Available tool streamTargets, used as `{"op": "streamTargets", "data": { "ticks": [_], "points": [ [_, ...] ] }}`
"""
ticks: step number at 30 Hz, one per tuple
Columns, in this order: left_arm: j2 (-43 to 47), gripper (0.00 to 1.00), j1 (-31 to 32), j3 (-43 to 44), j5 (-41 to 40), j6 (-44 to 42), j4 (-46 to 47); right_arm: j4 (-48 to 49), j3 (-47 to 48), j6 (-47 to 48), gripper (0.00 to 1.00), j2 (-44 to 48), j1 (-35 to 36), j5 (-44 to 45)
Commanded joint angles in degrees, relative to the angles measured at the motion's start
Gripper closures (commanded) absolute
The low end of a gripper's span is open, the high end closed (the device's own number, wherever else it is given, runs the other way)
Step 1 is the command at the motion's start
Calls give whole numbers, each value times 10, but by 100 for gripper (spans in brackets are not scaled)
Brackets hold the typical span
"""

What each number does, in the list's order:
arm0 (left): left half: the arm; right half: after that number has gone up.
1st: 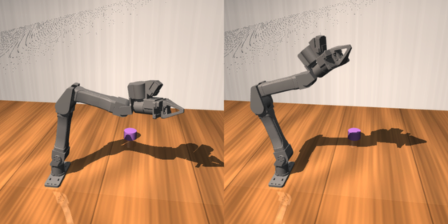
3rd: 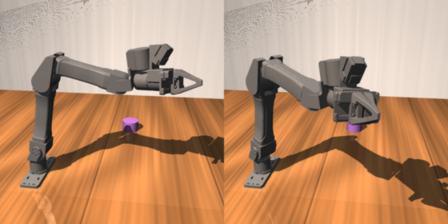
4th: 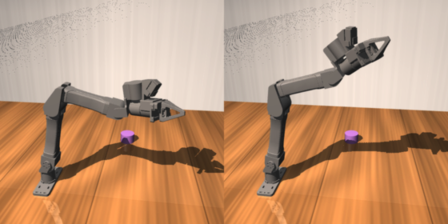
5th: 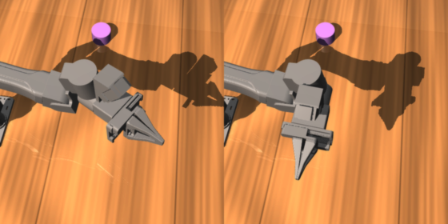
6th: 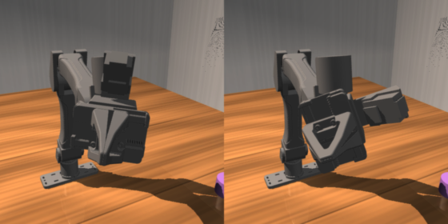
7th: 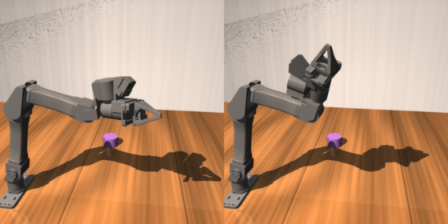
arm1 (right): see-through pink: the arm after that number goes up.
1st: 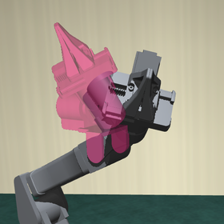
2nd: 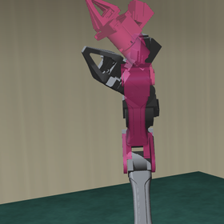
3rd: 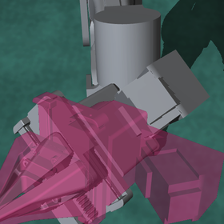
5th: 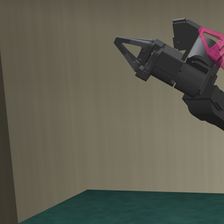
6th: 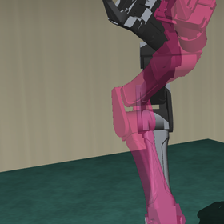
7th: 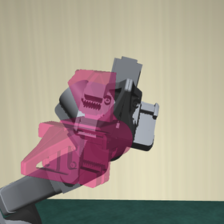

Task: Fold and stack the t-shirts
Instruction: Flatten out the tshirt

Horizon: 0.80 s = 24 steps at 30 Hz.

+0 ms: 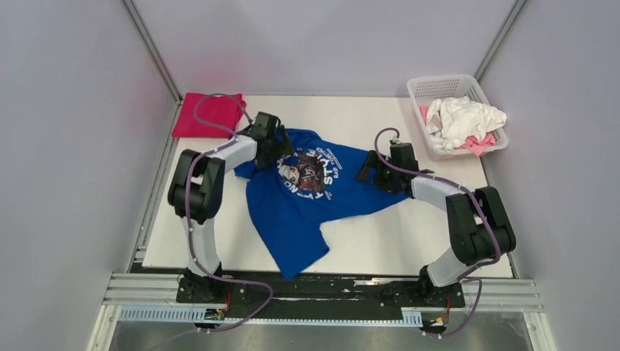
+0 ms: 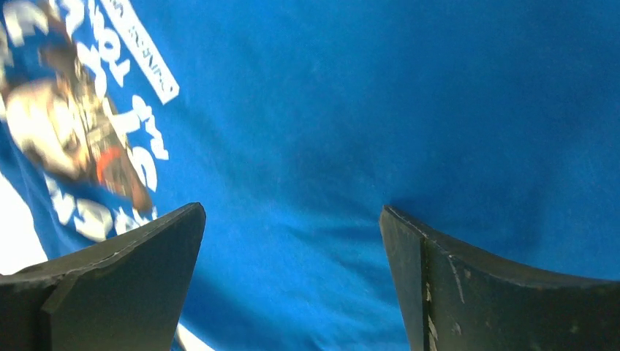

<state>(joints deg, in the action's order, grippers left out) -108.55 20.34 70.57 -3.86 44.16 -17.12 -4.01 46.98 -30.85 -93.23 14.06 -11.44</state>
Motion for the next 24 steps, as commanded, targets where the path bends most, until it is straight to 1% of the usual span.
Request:
{"op": "streamTargets", "data": {
  "ticks": [1,2,4,6,7,8,9,10,11,13,14,15,16,17,18,19,20,21,22,23,24],
  "points": [
    [-164,0,-3,191,20,-45,-86,-67,-95,-46,1,50,43,14],
    [-210,0,-2,270,41,-50,-98,-78,-108,-57,1,64,63,23],
    [-262,0,0,366,71,-57,-130,-96,-126,-79,1,88,109,38],
    [-283,0,4,407,66,-66,-140,-109,-134,-93,0,117,142,54],
    [-285,0,5,415,52,-72,-147,-126,-131,-95,0,129,145,64],
    [-280,0,5,422,46,-75,-151,-140,-125,-95,0,141,145,79],
    [-275,0,5,416,21,-83,-159,-150,-112,-91,0,152,145,108],
    [-252,0,5,407,10,-90,-165,-159,-100,-83,0,164,144,124],
    [-238,0,5,394,-13,-94,-165,-165,-87,-74,0,175,142,149],
    [-176,0,5,313,-38,-101,-158,-167,-64,-53,0,194,138,182],
    [-127,0,5,287,-44,-103,-152,-168,-54,-46,0,204,133,189],
    [-98,0,6,231,-56,-103,-148,-170,-44,-40,0,209,129,191],
    [-37,0,7,202,-62,-100,-139,-173,-37,-37,0,214,124,190],
    [23,0,10,141,-76,-96,-134,-175,-33,-32,0,217,120,190],
    [56,0,12,111,-85,-84,-129,-175,-31,-26,0,220,118,191],
    [119,0,17,51,-104,-75,-128,-175,-33,-21,0,223,116,193],
    [147,0,20,23,-112,-54,-134,-176,-36,-17,0,225,114,194],
    [202,0,27,-33,-121,-43,-139,-179,-41,-18,0,228,110,197],
    [225,0,30,-59,-120,-27,-151,-182,-48,-22,0,232,105,198],
    [268,0,34,-100,-113,-20,-161,-183,-57,-28,0,238,99,198],
    [286,0,36,-119,-110,-6,-189,-183,-65,-36,0,245,91,197]
  ]
}}
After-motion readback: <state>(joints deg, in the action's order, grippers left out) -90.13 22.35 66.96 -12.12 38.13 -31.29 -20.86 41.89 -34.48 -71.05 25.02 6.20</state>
